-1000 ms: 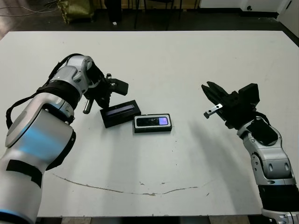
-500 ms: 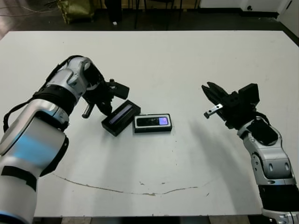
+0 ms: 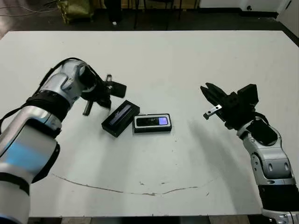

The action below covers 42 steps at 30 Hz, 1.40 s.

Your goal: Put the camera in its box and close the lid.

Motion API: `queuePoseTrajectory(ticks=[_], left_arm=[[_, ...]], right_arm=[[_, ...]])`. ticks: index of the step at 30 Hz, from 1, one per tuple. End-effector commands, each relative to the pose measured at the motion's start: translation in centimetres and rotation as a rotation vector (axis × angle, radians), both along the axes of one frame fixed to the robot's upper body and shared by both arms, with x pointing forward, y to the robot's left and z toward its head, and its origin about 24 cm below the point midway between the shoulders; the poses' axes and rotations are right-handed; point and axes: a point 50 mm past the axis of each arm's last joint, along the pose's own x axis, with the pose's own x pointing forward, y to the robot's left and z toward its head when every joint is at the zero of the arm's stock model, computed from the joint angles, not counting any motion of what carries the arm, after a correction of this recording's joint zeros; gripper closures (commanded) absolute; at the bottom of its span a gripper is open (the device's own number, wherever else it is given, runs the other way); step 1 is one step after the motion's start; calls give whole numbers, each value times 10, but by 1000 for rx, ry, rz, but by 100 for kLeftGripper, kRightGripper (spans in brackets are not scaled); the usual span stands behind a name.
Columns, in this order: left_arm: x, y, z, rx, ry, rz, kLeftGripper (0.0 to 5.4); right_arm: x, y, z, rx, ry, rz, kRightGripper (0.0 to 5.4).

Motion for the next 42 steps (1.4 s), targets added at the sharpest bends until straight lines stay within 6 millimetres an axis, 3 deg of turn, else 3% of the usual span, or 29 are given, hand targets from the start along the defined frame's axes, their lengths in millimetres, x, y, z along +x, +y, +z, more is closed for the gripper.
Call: queuePoseTrajectory(ticks=[1,4,7,12,15,18,24,31,42], left_arm=[[-2,23,-1,-41,-161,100,540],[-7,38,10,-206,-279,184,540],[-24,50,23,-513,-349,220,540],[-71,65,32,-968,-425,279,540],[-101,63,31,-1188,-397,431,540],[-122,58,24,-1345,-362,459,540],[-144,43,5,-1323,-383,381,540],[-149,26,-10,-1157,-329,321,529],[-148,13,-25,-974,-172,258,288]], right_arm=[[-3,-3,-7,5,33,-1,538],[-4,-4,-7,11,28,0,538],[-4,-5,-9,15,29,-3,538],[-4,-5,-10,23,36,5,538],[-4,-3,-11,21,34,9,538],[-4,-1,-11,20,32,9,538],[-4,0,-12,33,31,12,538],[-4,-1,-11,26,24,4,540],[-4,-2,-11,27,30,4,540]])
